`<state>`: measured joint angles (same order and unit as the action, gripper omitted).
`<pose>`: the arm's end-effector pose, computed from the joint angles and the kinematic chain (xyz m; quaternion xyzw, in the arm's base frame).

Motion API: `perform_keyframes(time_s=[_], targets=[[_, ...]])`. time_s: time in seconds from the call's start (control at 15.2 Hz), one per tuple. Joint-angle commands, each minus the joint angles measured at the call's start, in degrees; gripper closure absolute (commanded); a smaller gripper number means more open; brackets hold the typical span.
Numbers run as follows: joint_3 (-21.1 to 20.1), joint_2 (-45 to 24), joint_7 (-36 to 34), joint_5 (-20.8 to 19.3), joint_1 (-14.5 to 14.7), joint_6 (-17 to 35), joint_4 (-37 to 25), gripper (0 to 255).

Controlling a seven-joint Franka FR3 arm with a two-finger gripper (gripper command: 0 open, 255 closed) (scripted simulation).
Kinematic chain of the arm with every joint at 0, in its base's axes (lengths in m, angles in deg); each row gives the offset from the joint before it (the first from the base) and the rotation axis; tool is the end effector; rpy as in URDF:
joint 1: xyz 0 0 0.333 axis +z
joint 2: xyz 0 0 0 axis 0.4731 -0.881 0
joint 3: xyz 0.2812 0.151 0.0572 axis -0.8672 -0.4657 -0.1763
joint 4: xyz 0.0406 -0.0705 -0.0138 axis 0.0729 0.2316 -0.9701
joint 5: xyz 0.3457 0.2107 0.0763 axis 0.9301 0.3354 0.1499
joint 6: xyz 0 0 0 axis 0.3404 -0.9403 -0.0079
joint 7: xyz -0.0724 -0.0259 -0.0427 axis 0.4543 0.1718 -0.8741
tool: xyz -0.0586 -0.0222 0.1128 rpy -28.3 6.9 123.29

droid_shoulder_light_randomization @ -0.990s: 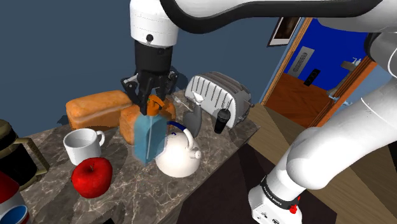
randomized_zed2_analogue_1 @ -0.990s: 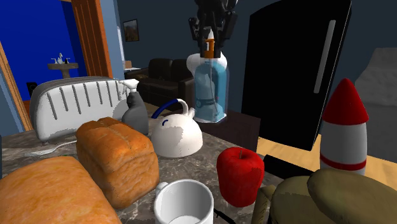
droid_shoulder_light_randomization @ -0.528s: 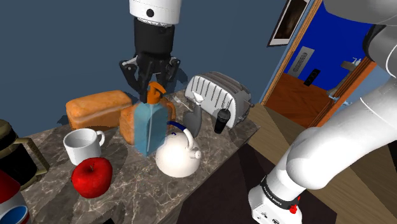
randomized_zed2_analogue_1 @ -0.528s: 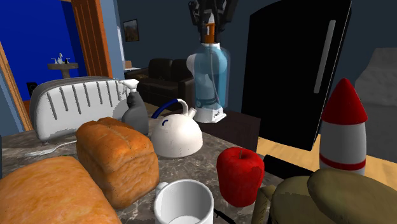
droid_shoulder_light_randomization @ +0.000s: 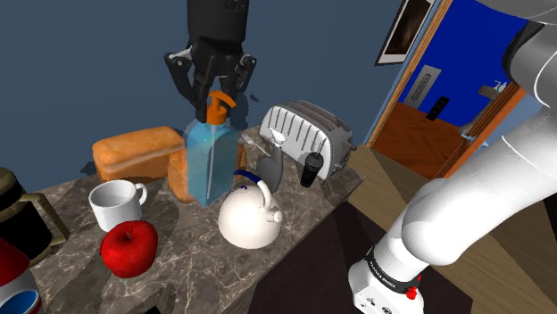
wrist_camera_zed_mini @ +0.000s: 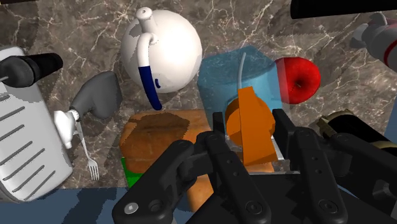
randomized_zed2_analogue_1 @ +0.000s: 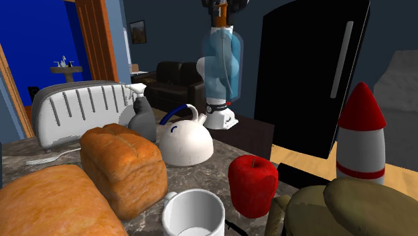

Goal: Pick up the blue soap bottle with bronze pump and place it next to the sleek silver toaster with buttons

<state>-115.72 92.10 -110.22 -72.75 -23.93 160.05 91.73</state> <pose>0.3695 0.3655 0.6165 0.9995 0.0322 0.0051 0.0016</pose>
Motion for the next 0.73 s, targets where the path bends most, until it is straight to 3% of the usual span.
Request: perform_keyframes(time_s=[0.0,0.66], targets=[[-0.05,-0.49,-0.19,-0.28,-0.08,-1.57,-1.99,255],[-0.99,-4.25,-1.88,-2.29,-0.2,-9.77,-13.37,255]])
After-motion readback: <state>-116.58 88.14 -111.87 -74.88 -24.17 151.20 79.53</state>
